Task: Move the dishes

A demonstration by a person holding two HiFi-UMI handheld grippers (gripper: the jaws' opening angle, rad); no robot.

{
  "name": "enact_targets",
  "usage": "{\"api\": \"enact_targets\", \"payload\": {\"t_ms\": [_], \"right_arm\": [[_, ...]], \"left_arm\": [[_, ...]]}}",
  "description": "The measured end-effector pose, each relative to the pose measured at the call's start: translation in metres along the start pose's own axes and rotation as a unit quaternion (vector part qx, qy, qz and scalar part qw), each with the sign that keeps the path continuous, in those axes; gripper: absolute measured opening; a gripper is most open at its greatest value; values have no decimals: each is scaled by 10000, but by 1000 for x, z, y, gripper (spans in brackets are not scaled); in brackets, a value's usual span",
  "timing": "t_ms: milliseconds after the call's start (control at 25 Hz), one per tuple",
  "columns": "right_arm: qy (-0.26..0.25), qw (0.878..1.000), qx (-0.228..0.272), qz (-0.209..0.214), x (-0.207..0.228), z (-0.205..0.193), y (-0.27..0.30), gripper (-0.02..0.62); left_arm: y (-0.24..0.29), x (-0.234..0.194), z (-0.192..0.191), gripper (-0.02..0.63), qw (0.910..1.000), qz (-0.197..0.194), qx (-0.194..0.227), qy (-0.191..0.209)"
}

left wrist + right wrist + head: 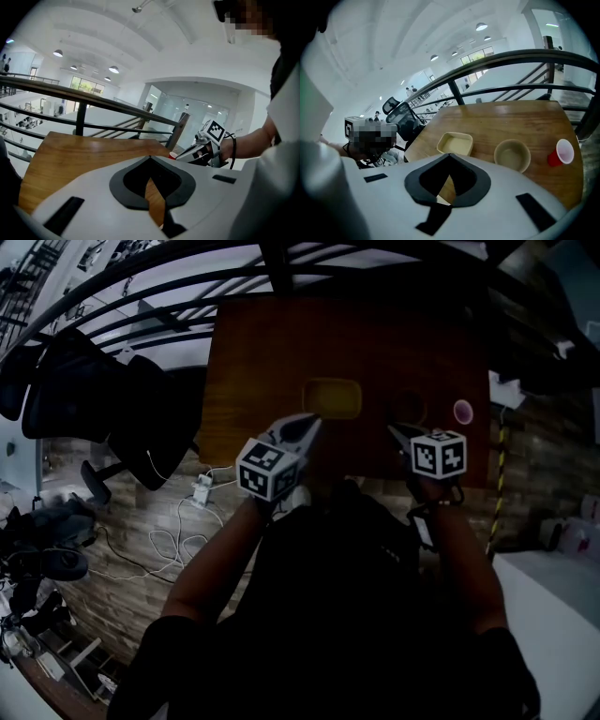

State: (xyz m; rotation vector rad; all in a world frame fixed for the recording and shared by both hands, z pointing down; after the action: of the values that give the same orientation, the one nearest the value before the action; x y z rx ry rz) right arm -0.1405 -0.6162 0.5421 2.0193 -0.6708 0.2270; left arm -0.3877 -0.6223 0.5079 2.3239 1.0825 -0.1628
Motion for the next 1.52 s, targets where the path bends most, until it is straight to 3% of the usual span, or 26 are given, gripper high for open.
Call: {"api": "enact_targets", "payload": {"t_ms": [240,560,920,1280,1520], "right_arm": [[268,9990,348,-117,-53,-37,-10,11],[366,9965,750,-21,-84,-79,-45,11],[-124,9938,1045,357,-76,-118,-101,11],[-657,9892,1168,592,-68,-192,-166,11],[-721,9871,1279,644,-69,-228,-190,11]], "left_arm": [[-46,6,-17,-5,9993,-342,-37,156],[-75,39,-28,-5,9987,-484,39,167],[-70,126,-47,-5,9991,-385,114,139],[-65,233,-98,-5,9997,-233,101,43],[-74,268,-118,-5,9998,-149,82,44]]}}
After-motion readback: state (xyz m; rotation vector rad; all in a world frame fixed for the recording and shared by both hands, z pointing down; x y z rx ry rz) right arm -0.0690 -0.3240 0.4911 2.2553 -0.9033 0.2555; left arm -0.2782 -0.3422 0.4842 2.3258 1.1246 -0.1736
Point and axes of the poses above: the fingertips, and each gripper's own axes: y forward along the fingers, x to its right, z out of its top, the point moved 7 cm from there along -y, backward along the fingers, and after that the axes turned 1 degree about -x, right-handed, at the moved point
